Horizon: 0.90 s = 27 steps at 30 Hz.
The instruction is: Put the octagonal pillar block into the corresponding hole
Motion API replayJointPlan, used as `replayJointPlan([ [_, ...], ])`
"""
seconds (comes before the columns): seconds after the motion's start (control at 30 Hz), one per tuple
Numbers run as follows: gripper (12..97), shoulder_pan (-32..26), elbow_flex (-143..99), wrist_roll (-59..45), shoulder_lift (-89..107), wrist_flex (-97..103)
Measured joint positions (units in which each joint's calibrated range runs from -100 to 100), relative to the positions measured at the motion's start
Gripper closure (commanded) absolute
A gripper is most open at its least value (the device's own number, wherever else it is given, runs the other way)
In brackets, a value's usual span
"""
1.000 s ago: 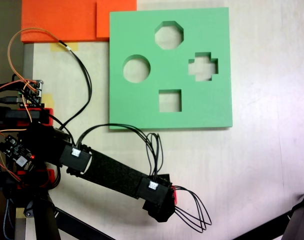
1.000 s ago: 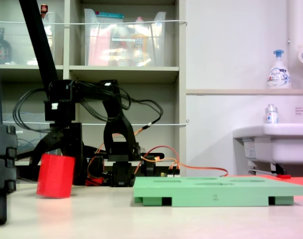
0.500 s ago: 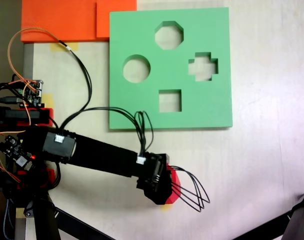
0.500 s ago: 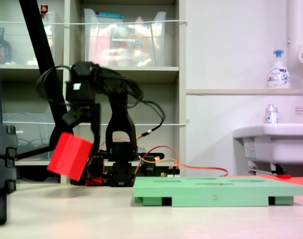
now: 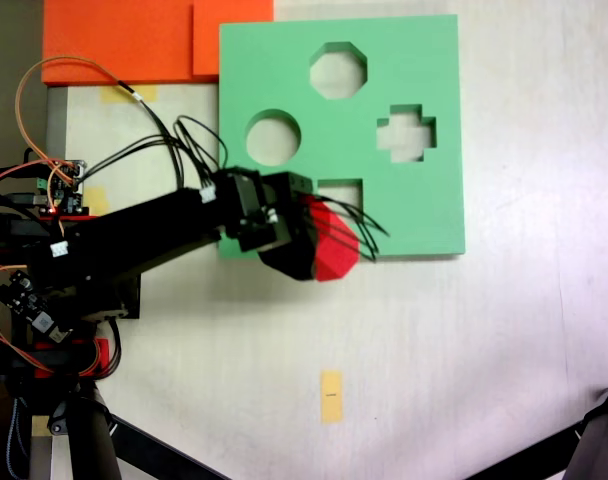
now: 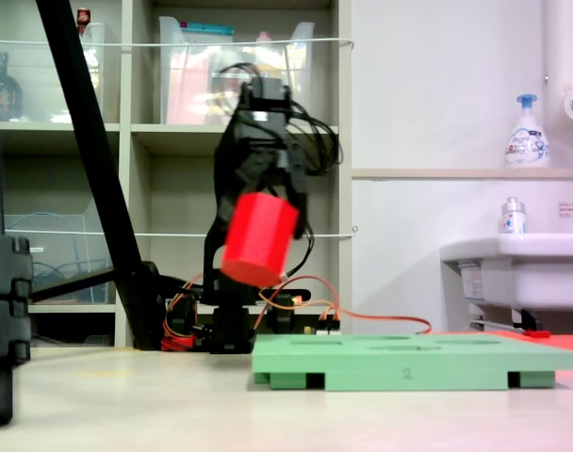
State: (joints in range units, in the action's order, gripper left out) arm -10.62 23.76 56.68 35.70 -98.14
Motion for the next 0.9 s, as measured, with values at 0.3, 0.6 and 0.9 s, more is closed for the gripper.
replayJointPlan([
  [0.3,70.7,-10.50,0.00,12.26,-1.64,0.39],
  [0.6,70.7,-13.09,7.74,15.24,-20.25,7.44],
  [0.9,73.0,-14.70,32.63,17.58,-44.60,8.81],
])
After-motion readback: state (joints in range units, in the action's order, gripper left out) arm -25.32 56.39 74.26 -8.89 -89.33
